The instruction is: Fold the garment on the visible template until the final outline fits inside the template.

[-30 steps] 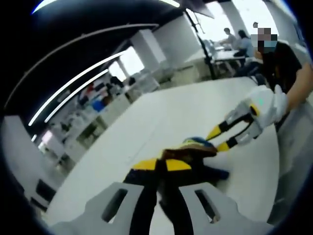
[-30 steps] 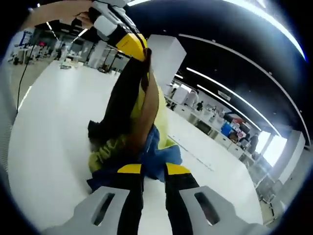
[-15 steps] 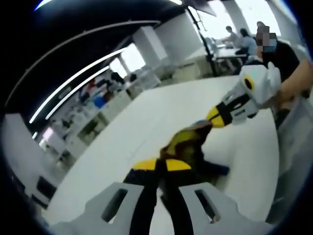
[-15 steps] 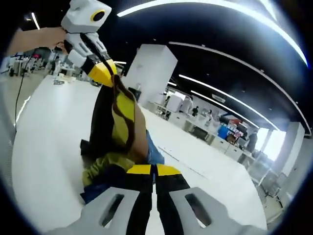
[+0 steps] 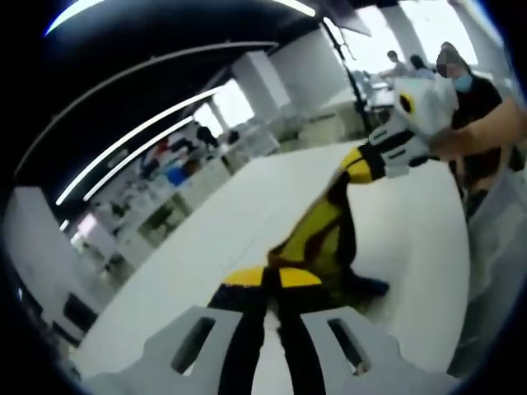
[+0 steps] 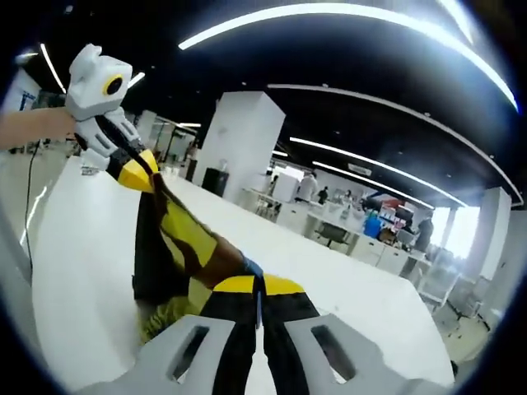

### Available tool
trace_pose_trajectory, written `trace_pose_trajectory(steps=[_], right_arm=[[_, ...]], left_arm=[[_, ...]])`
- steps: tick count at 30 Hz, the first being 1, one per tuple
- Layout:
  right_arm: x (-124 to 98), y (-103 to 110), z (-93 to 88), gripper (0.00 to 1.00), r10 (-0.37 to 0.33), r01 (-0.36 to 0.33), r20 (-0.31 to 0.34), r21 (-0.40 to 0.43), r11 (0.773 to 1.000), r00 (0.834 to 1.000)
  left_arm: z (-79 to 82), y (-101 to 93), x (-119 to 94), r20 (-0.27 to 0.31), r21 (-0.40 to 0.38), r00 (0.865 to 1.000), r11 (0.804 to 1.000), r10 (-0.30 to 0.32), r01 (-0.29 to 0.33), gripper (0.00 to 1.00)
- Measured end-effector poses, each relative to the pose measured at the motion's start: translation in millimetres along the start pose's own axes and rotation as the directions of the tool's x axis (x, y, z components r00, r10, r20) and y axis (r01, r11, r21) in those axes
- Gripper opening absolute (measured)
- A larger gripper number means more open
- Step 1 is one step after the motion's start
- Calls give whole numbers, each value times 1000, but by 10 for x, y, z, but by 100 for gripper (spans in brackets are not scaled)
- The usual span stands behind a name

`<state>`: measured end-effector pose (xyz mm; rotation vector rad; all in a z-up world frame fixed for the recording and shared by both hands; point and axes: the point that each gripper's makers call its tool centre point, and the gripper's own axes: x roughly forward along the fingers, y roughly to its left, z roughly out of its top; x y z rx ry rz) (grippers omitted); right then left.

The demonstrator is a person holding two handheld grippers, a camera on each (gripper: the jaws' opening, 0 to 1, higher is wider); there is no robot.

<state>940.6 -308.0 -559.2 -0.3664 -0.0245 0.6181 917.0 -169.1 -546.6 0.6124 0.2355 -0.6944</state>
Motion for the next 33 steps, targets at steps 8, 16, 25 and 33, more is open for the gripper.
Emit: trace_pose_trajectory(steps=[8, 16, 25, 33], right_arm=[[-55, -6, 219, 1, 28, -29, 21, 42, 999, 999], [-125, -75, 462, 1, 31, -38, 73, 90, 995, 997], [-274, -88, 865, 1, 39, -53, 145, 97, 994, 989], [-436, -109, 1188, 1, 33, -57, 216, 105, 993, 976]], left_arm=[[114, 50, -183, 4, 15, 1000, 1000, 25, -25, 0], [324, 111, -356, 27, 12, 999, 1000, 25, -26, 0], [576, 290, -582, 66, 26, 996, 998, 55, -57, 0], [809, 319, -854, 116, 61, 990, 994, 79, -87, 0]])
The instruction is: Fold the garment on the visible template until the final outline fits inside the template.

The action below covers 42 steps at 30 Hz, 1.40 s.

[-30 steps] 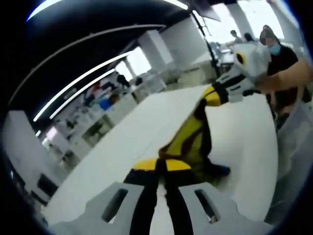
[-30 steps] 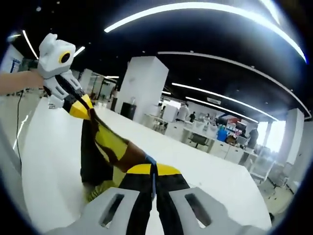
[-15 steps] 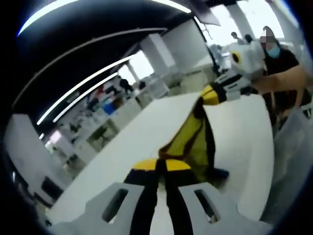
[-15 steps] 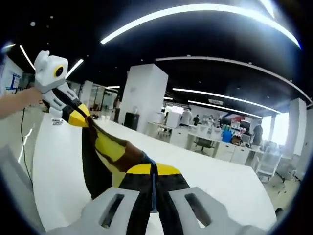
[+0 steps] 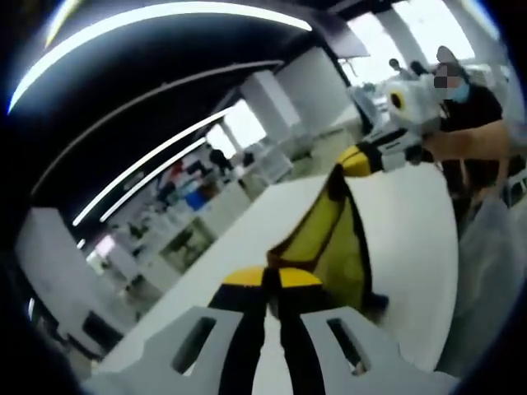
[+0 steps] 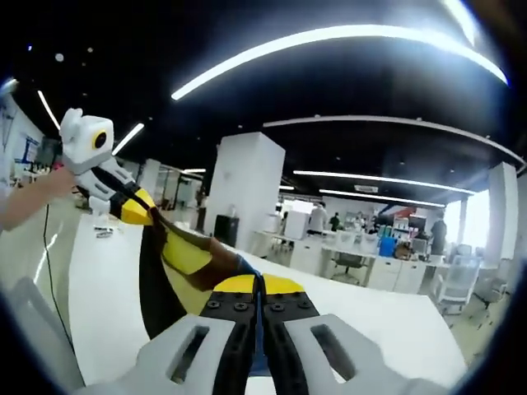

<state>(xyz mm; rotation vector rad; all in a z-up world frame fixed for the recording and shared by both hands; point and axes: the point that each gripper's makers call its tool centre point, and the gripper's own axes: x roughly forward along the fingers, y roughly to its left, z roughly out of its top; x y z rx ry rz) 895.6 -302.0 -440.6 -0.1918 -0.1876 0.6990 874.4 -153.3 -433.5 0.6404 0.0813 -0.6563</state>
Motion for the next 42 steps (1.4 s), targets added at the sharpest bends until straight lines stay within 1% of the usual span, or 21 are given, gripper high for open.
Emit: trace_pose_trajectory(steps=[3, 4, 5, 6, 7, 8, 11, 13, 18, 22, 24, 26, 31, 32, 37, 42], right_arm=[[-61, 12, 180, 1, 2, -1, 33, -7, 1000, 999], [-93, 17, 274, 1, 3, -3, 56, 0, 1000, 998], [-107, 35, 342, 1, 11, -14, 80, 37, 999, 997], [-137, 52, 407, 1, 25, -35, 101, 94, 995, 995], [-162, 30, 448, 1, 16, -29, 115, 115, 993, 993], [-182, 19, 472, 1, 12, -26, 121, 119, 993, 993], [-251, -13, 514, 1, 6, -19, 126, 97, 995, 992], [-284, 6, 552, 1, 9, -20, 128, 87, 996, 992], [-458, 74, 728, 1, 20, -29, 145, 62, 998, 989], [-584, 124, 883, 1, 27, -39, 175, 64, 997, 984], [-660, 169, 982, 1, 30, -40, 192, 48, 998, 981], [-727, 213, 1065, 1, 32, -41, 210, 42, 998, 977], [-862, 370, 1221, 1, 60, -66, 228, 19, 998, 972], [-871, 384, 1231, 1, 62, -68, 228, 18, 998, 972], [-976, 524, 1372, 1, 92, -96, 244, 5, 995, 965], [-1091, 692, 1538, 1, 123, -124, 270, -14, 992, 955]], left_arm=[[135, 19, -110, 28, 16, 1000, 1000, 14, -14, 0], [197, 19, -164, 37, 18, 999, 1000, 16, -17, 0], [218, 16, -185, 38, 17, 999, 1000, 16, -16, 0], [269, 3, -236, 38, 14, 999, 1000, 15, -16, 0], [303, -1, -266, 42, 17, 999, 1000, 20, -21, 0], [364, -5, -309, 54, 25, 998, 999, 26, -28, 0], [466, -40, -393, 71, 17, 997, 1000, 18, -19, 0], [504, -60, -433, 78, 15, 997, 1000, 14, -16, 0], [640, -147, -604, 100, 28, 995, 1000, 7, -9, 0], [744, -216, -736, 119, 36, 993, 999, 6, -11, 0], [808, -268, -836, 129, 44, 992, 999, 4, -10, 0], [841, -316, -932, 126, 48, 992, 999, -4, -2, 0], [899, -413, -1150, 126, 50, 992, 999, -9, 3, 0], [902, -421, -1166, 126, 51, 992, 999, -9, 3, 0], [979, -488, -1382, 136, 71, 991, 997, 8, -18, 0], [1101, -545, -1626, 156, 81, 987, 996, 26, -39, 0]])
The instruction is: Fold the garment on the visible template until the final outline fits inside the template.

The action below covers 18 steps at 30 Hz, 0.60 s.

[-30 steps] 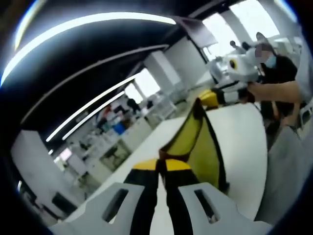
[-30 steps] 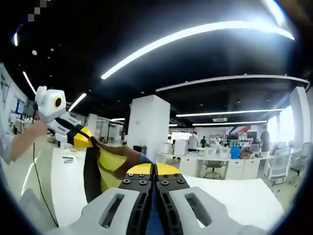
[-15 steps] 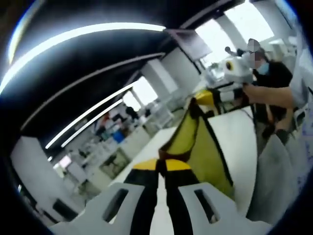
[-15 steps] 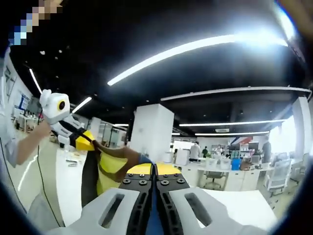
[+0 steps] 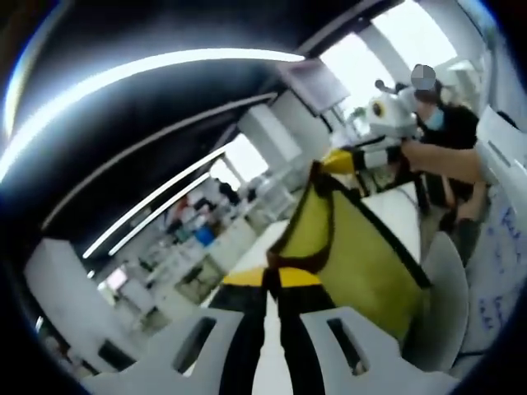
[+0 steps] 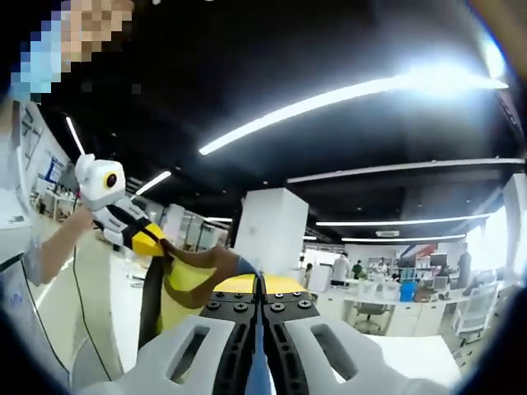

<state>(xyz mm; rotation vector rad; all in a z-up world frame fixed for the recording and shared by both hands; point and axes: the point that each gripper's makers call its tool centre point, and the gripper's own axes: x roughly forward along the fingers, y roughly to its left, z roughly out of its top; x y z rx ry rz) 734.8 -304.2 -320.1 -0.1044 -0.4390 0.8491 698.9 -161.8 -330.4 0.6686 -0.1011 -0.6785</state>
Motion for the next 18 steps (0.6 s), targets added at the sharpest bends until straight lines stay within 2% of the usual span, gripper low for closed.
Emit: trace_pose_trajectory(steps=[4, 7, 11, 16, 18], right_arm=[[-45, 181, 35, 1, 28, -28, 1, -6, 1000, 1000], [-67, 269, -4, 1, 43, -43, -11, -1, 999, 999], [-78, 345, -124, 1, 59, -58, -35, 28, 998, 998], [-92, 323, -309, 1, 48, -45, -75, 51, 998, 996], [-92, 311, -373, 1, 46, -41, -88, 62, 997, 995]], left_arm=[[78, -130, -151, 5, -18, 1000, 999, -29, 29, 0], [70, -192, -181, 11, -38, 999, 998, -42, 42, 0], [-63, -236, -151, -24, -56, 998, 997, -52, 50, 0], [-246, -251, -83, -61, -89, 996, 994, -66, 61, 0], [-300, -259, -33, -54, -110, 995, 991, -78, 72, 0]])
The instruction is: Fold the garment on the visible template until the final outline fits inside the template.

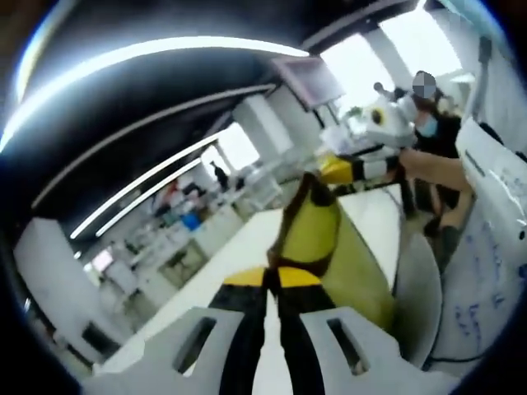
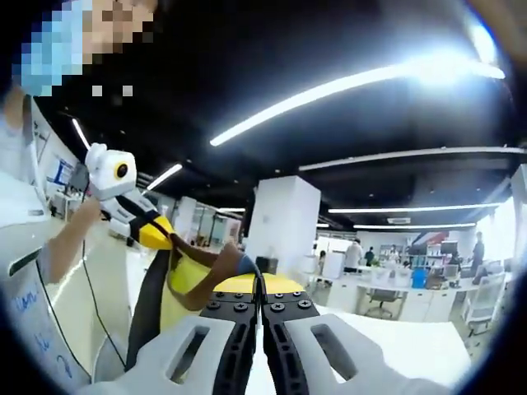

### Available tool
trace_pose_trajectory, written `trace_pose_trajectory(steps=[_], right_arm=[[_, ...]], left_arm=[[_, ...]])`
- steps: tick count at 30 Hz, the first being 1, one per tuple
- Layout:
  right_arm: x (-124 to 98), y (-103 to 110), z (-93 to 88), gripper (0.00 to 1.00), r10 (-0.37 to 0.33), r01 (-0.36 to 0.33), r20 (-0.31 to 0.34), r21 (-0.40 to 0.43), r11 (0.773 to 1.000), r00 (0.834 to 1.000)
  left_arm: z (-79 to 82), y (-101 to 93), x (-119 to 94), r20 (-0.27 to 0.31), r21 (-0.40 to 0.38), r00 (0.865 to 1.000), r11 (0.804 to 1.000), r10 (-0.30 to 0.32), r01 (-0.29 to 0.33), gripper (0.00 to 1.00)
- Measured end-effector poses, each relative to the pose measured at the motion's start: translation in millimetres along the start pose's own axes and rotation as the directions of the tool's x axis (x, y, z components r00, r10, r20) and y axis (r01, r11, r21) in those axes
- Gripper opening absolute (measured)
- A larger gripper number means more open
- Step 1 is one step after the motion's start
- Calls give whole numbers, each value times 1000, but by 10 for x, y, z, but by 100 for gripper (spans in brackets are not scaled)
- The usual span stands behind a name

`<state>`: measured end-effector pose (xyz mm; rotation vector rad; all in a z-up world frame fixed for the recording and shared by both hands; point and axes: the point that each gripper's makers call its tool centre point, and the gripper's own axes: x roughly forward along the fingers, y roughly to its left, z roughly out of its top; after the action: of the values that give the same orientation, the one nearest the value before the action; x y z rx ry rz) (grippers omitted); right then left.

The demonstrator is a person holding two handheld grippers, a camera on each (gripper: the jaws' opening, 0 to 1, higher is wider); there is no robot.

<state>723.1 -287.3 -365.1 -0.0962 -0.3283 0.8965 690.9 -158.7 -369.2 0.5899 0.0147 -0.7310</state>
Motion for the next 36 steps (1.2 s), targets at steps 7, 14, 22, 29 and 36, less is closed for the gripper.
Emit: trace_pose_trajectory(steps=[7, 14, 22, 29, 36], right_arm=[[16, -83, -339, 1, -22, 24, -75, 20, 1000, 997], [70, -248, -567, 1, -48, 53, -111, 43, 998, 993], [205, -414, -841, 1, -55, 65, -153, 60, 996, 987], [411, -600, -1084, 1, -50, 62, -186, 58, 996, 981], [584, -807, -1351, 1, -54, 72, -215, 74, 995, 975]], left_arm=[[-275, 2, 231, -53, -39, 998, 999, -36, 34, 0], [-490, 99, 438, -93, -47, 994, 998, -50, 46, 0], [-717, 216, 686, -114, -90, 991, 994, -74, 64, 0], [-918, 351, 902, -148, -101, 986, 993, -71, 56, 0], [-1164, 528, 1160, -166, -104, 984, 994, -58, 41, 0]])
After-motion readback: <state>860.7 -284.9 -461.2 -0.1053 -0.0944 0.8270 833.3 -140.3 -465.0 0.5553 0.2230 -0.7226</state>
